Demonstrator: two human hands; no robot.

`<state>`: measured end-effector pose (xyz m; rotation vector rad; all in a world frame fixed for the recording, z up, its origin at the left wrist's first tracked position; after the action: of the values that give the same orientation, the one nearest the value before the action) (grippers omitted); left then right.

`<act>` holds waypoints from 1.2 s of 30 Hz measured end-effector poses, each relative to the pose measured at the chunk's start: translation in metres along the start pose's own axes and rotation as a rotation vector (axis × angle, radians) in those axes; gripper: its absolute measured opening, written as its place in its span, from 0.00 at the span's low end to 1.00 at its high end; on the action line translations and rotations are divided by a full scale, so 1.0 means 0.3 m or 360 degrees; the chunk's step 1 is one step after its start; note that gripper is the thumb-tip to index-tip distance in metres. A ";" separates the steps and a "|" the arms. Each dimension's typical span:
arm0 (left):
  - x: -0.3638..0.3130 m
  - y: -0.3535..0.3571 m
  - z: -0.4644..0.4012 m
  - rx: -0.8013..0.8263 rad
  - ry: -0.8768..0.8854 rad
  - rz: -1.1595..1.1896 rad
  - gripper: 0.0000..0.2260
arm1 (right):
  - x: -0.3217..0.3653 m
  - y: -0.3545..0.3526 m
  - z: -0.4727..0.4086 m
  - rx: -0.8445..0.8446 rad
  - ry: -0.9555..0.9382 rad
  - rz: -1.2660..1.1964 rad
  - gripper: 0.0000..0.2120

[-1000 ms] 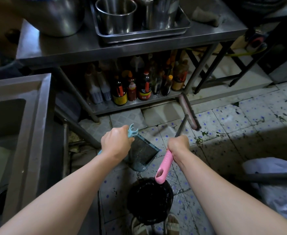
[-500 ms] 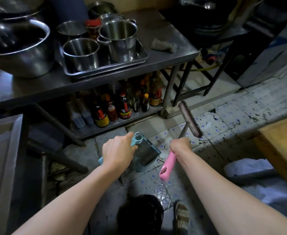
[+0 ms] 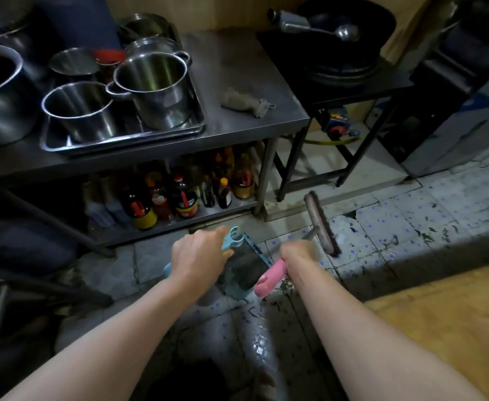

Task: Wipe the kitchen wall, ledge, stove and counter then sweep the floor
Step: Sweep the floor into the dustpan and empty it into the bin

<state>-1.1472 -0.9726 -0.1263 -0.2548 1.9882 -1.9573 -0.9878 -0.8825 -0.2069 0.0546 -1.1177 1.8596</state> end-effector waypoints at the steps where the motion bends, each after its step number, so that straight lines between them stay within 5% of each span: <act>1: -0.033 0.001 -0.020 0.0007 0.0023 -0.0007 0.12 | 0.006 -0.014 -0.022 0.0011 0.0029 -0.0039 0.16; 14: -0.268 0.004 -0.275 0.0053 0.0287 0.0061 0.13 | 0.093 -0.171 -0.253 -0.0092 0.0167 -0.0285 0.13; 28: -0.505 0.037 -0.785 0.0225 0.1123 0.0014 0.15 | 0.287 -0.288 -0.473 -0.0468 0.0557 -0.0344 0.17; 36: -0.681 0.046 -0.880 0.0251 0.1255 0.0062 0.12 | 0.252 -0.380 -0.548 -0.0533 0.0717 -0.0468 0.20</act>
<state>-1.0513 -0.6526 -0.1183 0.6952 2.1966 -2.4005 -0.8831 -0.6966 -0.1920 -0.3572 -1.0215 1.3190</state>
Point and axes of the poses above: each hand's wrist, its own z-axis away from the middle knuckle, its own y-axis out of the palm, x = y × z, the point moved 4 cm from there along -z, towards the middle knuckle, and after that the axes turned 9 degrees about -x, right-handed, at the moved point
